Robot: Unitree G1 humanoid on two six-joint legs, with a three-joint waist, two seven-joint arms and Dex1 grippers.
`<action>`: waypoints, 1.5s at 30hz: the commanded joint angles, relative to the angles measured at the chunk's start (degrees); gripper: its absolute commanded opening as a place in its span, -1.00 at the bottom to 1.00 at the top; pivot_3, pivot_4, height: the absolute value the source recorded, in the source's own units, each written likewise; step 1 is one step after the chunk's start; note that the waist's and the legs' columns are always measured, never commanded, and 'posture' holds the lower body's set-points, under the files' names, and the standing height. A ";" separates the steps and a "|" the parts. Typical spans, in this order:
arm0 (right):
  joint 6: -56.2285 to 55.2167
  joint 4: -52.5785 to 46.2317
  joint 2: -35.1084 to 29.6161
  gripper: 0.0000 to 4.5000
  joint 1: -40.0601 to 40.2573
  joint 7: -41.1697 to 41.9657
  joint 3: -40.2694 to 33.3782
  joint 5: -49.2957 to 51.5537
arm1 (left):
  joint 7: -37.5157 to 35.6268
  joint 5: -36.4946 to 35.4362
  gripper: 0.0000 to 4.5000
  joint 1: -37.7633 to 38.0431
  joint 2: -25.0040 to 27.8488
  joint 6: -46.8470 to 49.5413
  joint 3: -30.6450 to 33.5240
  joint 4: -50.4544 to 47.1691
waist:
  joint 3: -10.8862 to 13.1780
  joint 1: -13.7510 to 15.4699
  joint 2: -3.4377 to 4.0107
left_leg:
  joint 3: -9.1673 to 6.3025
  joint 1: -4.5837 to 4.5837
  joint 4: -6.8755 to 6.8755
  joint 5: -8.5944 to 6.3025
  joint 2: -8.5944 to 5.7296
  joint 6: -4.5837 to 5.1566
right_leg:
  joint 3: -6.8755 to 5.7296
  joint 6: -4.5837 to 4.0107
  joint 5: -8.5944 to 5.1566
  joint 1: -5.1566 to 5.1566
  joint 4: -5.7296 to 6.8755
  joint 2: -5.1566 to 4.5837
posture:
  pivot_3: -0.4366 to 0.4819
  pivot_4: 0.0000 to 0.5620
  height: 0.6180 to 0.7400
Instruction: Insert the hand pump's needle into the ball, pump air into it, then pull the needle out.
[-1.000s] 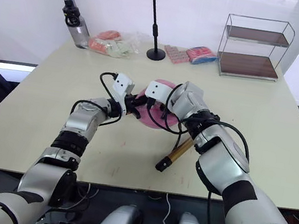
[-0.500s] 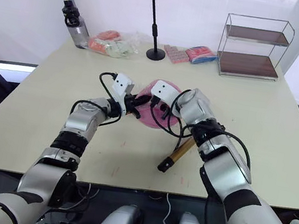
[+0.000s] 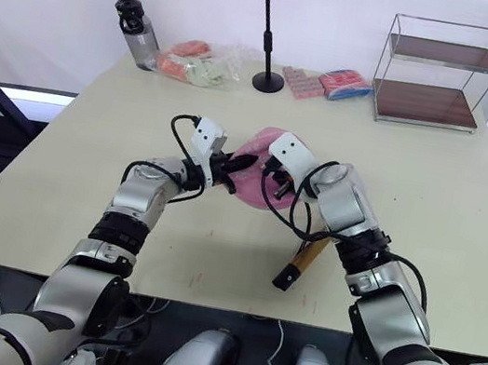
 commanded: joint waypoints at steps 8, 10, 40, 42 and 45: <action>-3.22 -5.71 -4.44 0.97 3.19 -2.10 -4.05 3.62 | 0.56 1.96 -1.00 2.25 -0.41 1.42 -2.75 4.03 | 0.28 -0.07 -0.13 | -0.07 0.01 0.00 0.00 0.02 0.00 | -0.06 0.03 0.00 0.01 0.00 0.00 | -0.05 -0.47 1.00; -3.84 -8.90 -5.23 0.97 4.02 -1.82 -6.05 5.72 | 0.61 1.96 -1.00 2.27 -0.44 1.43 -2.78 3.96 | 0.35 0.06 -0.14 | -0.09 0.00 0.00 0.00 0.02 0.00 | -0.08 0.03 0.00 0.01 0.00 0.00 | -0.05 -0.47 1.00; -30.97 -31.88 -17.93 0.97 45.15 12.03 -40.72 37.84 | -2.45 4.51 -1.00 -7.69 -0.38 -6.62 -4.85 17.58 | 0.99 1.38 -0.40 | -0.50 -0.58 0.04 0.01 0.02 0.01 | -0.88 0.04 0.00 0.07 -0.42 -0.07 | -0.05 -0.47 1.00; -33.52 -31.28 -19.26 0.97 46.74 13.28 -41.58 37.88 | -2.39 4.60 -1.00 -8.37 -0.63 -7.08 -4.81 18.36 | 1.02 1.41 -0.42 | -0.50 -0.57 0.05 0.01 0.03 0.01 | -0.90 0.04 0.01 0.06 -0.41 -0.09 | -0.05 -0.47 1.00; -36.33 -31.47 -20.53 0.97 48.65 15.89 -42.47 39.78 | -2.31 4.87 -1.00 -9.13 -1.02 -7.56 -4.85 19.06 | 1.04 1.60 -0.43 | -0.45 -0.59 0.06 0.01 0.03 0.01 | -0.94 0.04 0.00 0.07 -0.42 -0.11 | -0.05 -0.47 1.00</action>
